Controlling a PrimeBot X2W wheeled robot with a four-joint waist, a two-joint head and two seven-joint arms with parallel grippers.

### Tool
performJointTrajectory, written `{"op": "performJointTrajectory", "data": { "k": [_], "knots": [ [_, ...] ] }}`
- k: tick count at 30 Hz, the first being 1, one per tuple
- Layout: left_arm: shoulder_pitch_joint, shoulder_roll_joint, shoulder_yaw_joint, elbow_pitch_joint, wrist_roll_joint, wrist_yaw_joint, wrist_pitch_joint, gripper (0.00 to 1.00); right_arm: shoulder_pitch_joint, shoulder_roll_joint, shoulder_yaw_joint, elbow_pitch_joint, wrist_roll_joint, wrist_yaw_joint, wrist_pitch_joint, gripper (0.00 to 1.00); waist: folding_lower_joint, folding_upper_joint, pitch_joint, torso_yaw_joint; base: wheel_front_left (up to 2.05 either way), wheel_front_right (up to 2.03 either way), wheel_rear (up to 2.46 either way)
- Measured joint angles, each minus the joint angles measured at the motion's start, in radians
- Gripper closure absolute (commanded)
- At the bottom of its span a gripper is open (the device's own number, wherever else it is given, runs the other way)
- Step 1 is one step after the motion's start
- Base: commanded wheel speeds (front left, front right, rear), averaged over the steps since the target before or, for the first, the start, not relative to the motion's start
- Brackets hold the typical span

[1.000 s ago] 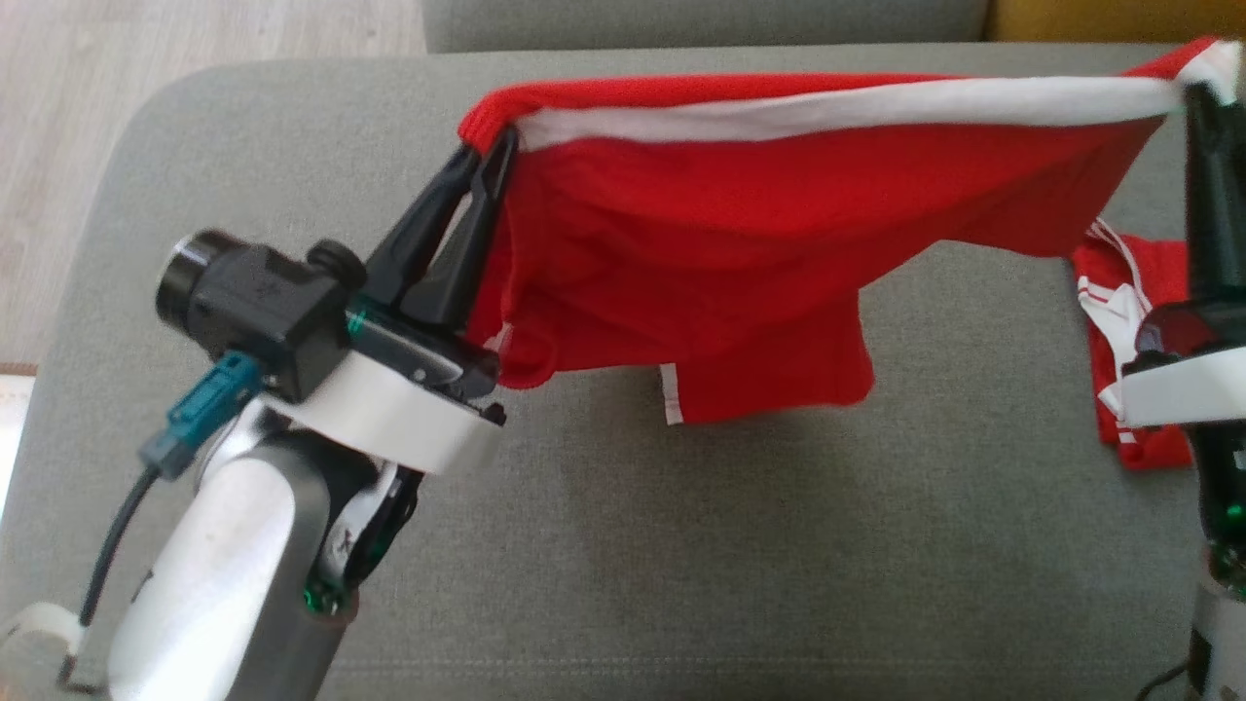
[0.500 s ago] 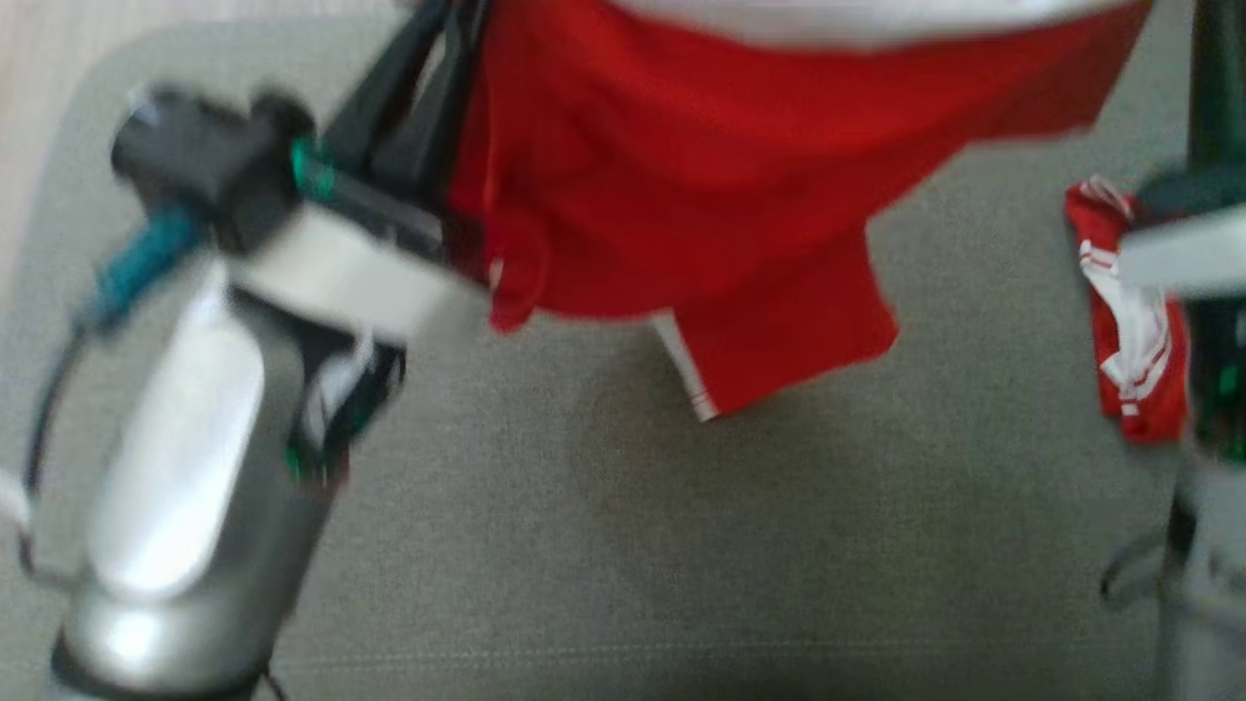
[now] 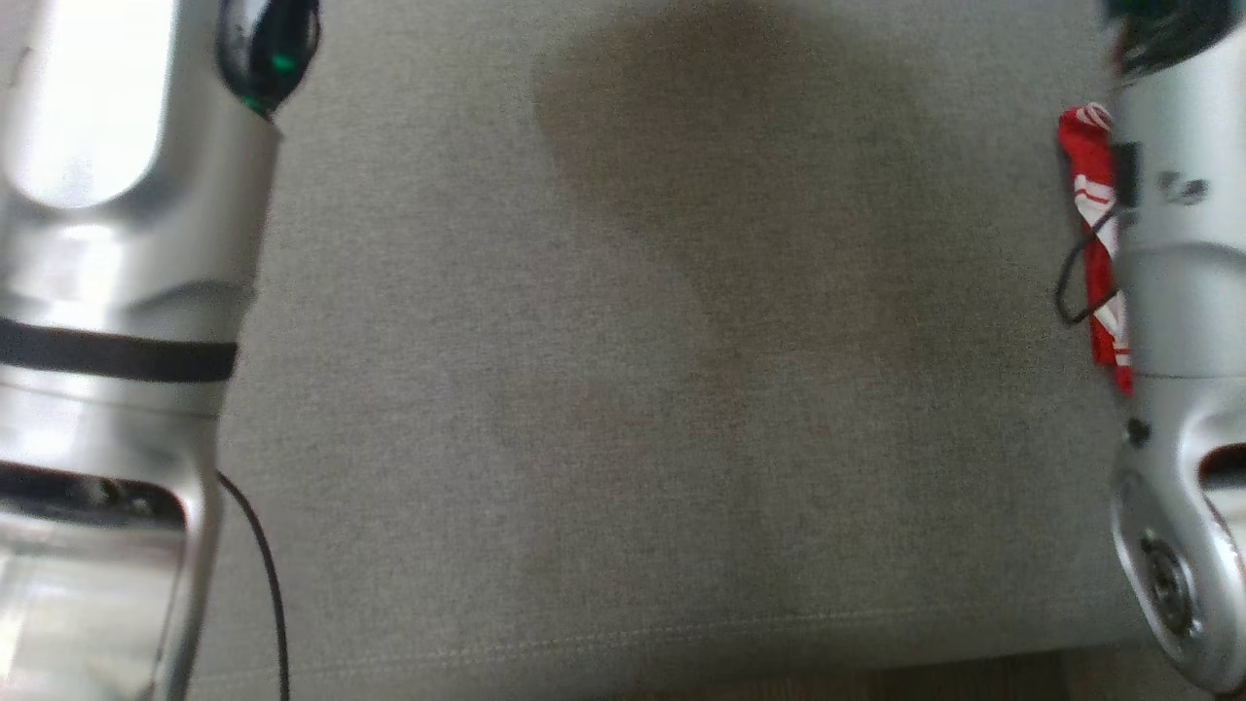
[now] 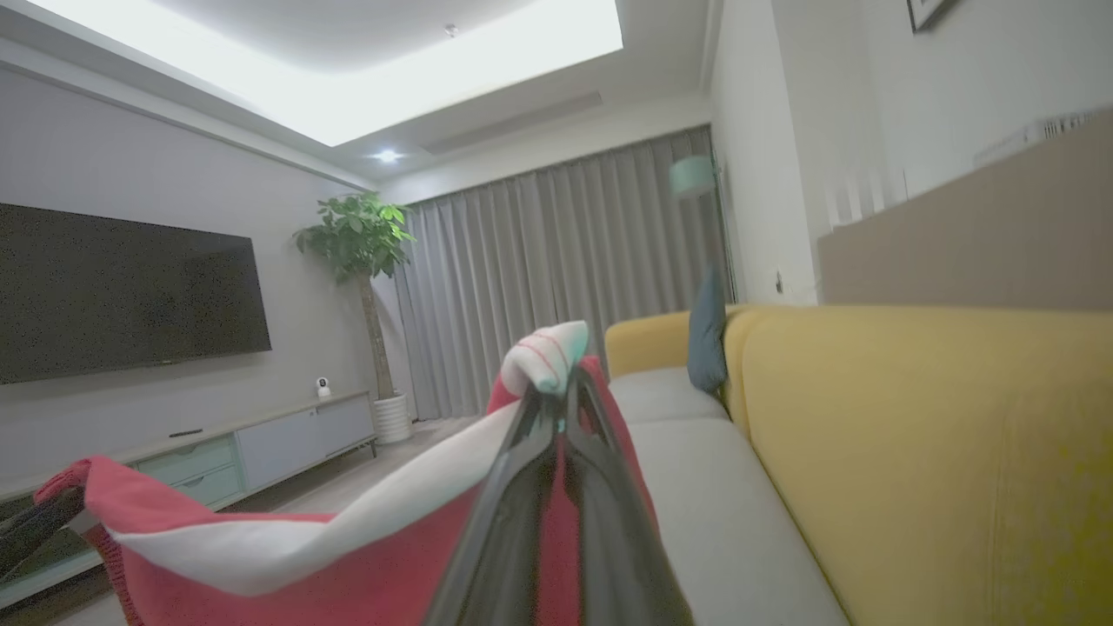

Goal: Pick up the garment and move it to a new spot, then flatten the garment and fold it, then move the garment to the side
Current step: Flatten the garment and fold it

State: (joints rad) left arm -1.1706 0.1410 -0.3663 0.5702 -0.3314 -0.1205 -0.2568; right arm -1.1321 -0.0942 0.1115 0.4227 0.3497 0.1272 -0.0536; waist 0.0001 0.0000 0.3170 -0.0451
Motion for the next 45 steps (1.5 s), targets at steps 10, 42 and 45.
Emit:
{"op": "performJointTrajectory", "data": {
  "k": [10,42,45],
  "knots": [
    [0.115,-0.086,-0.046,0.338,-0.117,-0.004,0.0,1.0,0.087,0.019,0.183,0.476,0.171,0.0,-0.123,1.0,0.0,0.0,0.068,-0.01,0.0,0.0,0.0],
    [1.04,0.137,-0.235,-0.351,-0.261,0.118,0.146,1.0,1.311,0.038,-0.112,-0.45,0.068,0.0,0.146,1.0,-0.0003,0.0,-0.154,0.047,0.0,0.0,0.0],
    [1.133,0.173,-0.237,-0.483,-0.27,0.165,0.206,1.0,1.406,0.052,-0.143,-0.565,0.059,0.0,0.224,1.0,-0.0003,0.0,-0.173,0.04,0.0,0.0,0.0]
  ]
}}
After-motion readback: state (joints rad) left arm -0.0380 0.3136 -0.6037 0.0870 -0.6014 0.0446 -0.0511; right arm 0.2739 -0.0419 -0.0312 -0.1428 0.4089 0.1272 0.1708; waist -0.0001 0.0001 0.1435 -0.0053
